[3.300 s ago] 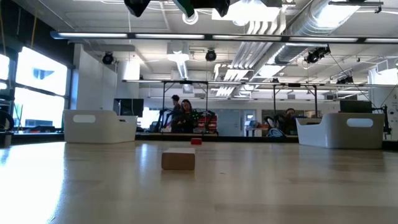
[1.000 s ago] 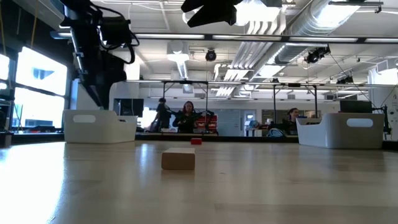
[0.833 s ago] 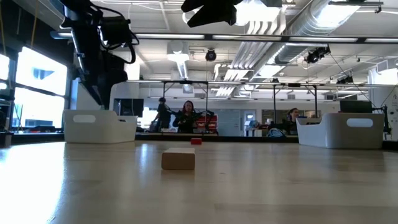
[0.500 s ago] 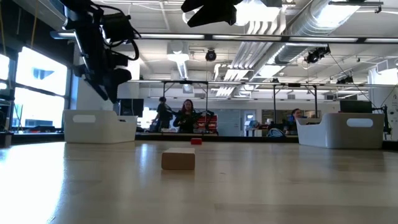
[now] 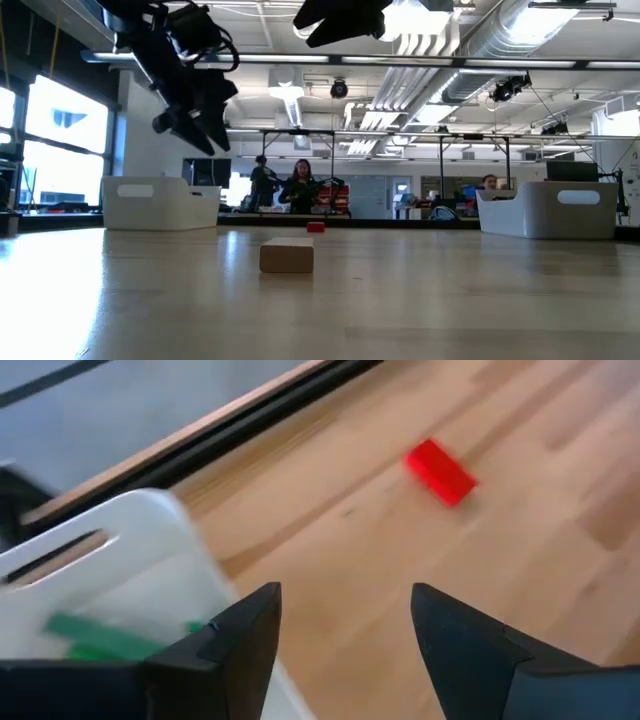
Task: Sort & place blocks by color
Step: Put the red block into the gray bin
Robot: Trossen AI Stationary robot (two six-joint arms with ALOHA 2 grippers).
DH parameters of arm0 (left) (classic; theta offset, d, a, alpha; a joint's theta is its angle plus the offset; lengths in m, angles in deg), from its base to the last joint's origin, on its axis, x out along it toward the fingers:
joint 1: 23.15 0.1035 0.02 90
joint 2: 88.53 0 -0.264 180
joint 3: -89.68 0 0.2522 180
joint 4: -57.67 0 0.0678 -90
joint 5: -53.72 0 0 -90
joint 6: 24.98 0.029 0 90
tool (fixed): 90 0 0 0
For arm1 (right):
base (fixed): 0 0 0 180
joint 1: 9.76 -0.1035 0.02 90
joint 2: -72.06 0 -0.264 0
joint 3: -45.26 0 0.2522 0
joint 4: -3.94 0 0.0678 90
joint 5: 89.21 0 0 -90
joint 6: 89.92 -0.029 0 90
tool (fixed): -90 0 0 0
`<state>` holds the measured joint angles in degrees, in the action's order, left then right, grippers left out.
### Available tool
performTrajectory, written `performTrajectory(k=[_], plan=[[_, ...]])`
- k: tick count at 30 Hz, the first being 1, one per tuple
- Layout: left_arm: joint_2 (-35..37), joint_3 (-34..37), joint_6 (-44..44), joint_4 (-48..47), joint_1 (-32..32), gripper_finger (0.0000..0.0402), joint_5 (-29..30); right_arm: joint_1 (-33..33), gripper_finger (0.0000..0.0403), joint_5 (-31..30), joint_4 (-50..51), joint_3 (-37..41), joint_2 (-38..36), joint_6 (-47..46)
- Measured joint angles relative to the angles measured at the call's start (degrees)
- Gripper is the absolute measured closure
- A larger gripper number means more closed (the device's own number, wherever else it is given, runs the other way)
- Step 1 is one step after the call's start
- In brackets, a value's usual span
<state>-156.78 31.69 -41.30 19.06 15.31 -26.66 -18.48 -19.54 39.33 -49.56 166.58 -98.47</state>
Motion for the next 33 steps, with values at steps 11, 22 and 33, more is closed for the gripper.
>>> performTrajectory(k=[11,22,33], plan=[[0.0,0.0,0.0,7.1,-5.2,0.0190,-2.1,3.9,0.0181,-3.7,0.2,0.0,0.0,-4.0],[0.0,0.0,-1.7,17.9,-8.8,0.0190,-0.1,8.0,0.0181,-4.9,1.4,0.0,0.0,-8.1],[0.0,-1.7,-2.7,20.5,-9.3,0.0190,1.3,11.8,0.0181,-9.5,0.8,0.0,-2.6,-8.0]])
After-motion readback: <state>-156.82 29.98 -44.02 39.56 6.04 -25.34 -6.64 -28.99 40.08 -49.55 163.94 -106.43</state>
